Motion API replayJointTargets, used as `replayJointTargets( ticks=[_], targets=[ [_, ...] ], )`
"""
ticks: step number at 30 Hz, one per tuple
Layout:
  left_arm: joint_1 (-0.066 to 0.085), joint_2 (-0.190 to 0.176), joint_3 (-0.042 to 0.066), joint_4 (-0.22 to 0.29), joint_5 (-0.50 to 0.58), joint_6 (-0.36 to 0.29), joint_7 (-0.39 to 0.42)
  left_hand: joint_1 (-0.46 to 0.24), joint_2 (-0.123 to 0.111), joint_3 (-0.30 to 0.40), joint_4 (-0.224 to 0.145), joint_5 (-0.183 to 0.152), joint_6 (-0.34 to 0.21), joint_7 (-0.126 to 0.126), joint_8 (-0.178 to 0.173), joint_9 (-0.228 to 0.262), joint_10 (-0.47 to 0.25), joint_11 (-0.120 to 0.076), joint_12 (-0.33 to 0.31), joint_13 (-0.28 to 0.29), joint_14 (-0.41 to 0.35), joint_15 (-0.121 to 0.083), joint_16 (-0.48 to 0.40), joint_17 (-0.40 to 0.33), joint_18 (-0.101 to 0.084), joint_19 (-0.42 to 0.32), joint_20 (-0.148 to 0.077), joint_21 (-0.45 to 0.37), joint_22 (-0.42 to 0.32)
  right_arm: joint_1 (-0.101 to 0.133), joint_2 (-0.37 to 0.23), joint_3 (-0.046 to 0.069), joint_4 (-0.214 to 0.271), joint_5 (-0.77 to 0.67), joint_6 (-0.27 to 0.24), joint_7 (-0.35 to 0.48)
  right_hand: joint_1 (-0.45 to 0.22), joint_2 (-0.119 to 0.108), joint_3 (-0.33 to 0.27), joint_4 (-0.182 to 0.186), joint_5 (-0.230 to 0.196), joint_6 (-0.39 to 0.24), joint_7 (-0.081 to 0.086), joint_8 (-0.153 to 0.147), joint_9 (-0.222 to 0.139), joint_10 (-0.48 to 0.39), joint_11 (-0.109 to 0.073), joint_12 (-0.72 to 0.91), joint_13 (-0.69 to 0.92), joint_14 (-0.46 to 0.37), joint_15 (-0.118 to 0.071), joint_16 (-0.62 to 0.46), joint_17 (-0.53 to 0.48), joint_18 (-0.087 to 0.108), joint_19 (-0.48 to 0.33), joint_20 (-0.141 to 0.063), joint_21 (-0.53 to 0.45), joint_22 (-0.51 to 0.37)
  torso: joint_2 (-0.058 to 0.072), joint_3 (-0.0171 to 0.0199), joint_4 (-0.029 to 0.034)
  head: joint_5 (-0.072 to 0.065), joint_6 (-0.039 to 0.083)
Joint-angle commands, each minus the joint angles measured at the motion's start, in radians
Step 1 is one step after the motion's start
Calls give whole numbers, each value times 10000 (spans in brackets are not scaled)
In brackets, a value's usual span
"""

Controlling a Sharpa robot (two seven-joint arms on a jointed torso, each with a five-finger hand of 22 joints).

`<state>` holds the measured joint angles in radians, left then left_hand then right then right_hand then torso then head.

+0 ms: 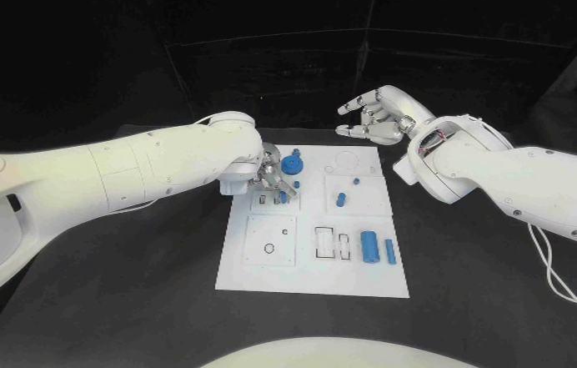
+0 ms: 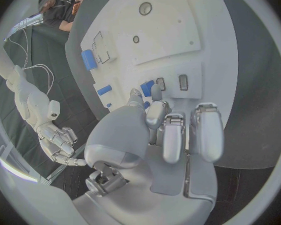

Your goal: Assemble the parts on the task board

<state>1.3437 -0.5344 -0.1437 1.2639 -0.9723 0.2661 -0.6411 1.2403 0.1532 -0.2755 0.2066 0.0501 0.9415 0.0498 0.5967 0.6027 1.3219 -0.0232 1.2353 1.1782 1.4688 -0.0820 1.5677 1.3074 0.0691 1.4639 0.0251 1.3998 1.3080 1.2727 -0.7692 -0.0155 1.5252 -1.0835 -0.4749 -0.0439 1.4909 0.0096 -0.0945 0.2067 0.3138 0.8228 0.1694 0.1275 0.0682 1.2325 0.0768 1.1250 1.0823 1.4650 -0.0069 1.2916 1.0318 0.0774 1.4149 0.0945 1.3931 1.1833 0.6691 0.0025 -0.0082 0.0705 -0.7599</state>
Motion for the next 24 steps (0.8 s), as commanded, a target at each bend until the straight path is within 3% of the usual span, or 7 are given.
replayJointTargets(
  ticks=[1, 12, 24],
  targets=[
    [11, 2, 1, 19, -54, 134, 33, 152, 7, 18, -77, -21, -63, -24, 54, 23, -47, 14, 12, 4, 1020, -7, 31, 2634, -127, 46, 0, 48, 46, 23, 19, 11, 3, 12, 57, 12, 68, 15, -80, 4, 42, -9, -4, 59, -13, -43, -10, -25, 9, 138, -19, -36, 10, -24, -40, 5, -35, -5, -1, -1, -4, 5, -14],
    [11, -5, -1, 29, -53, 126, 208, 1608, 439, 1095, -1195, -10, -329, -100, -233, -1, -362, -66, -402, -349, 1020, -75, 31, 2634, -93, -44, -48, -32, -49, 23, 46, 11, -25, 12, 67, 12, 68, 15, -80, 4, 42, -9, -4, 59, -13, -43, -10, -25, 9, 138, -19, -36, 10, -24, -40, 5, -35, -5, 0, 0, 2, -2, -31],
    [10, -67, -2, 111, -52, 37, 367, 1923, 530, 1987, -1656, -1, -377, -58, -612, -150, -532, -32, -765, -628, 1020, -54, 31, 2634, -79, -94, -42, -89, -94, 23, 51, 10, -53, 12, 84, 9, 77, 27, -90, 5, 92, -16, -2, 60, -13, -28, -9, -4, 24, 140, -18, -31, 25, -25, -38, 5, -34, 1, 3, 3, 13, 9, -48]
  ],
)
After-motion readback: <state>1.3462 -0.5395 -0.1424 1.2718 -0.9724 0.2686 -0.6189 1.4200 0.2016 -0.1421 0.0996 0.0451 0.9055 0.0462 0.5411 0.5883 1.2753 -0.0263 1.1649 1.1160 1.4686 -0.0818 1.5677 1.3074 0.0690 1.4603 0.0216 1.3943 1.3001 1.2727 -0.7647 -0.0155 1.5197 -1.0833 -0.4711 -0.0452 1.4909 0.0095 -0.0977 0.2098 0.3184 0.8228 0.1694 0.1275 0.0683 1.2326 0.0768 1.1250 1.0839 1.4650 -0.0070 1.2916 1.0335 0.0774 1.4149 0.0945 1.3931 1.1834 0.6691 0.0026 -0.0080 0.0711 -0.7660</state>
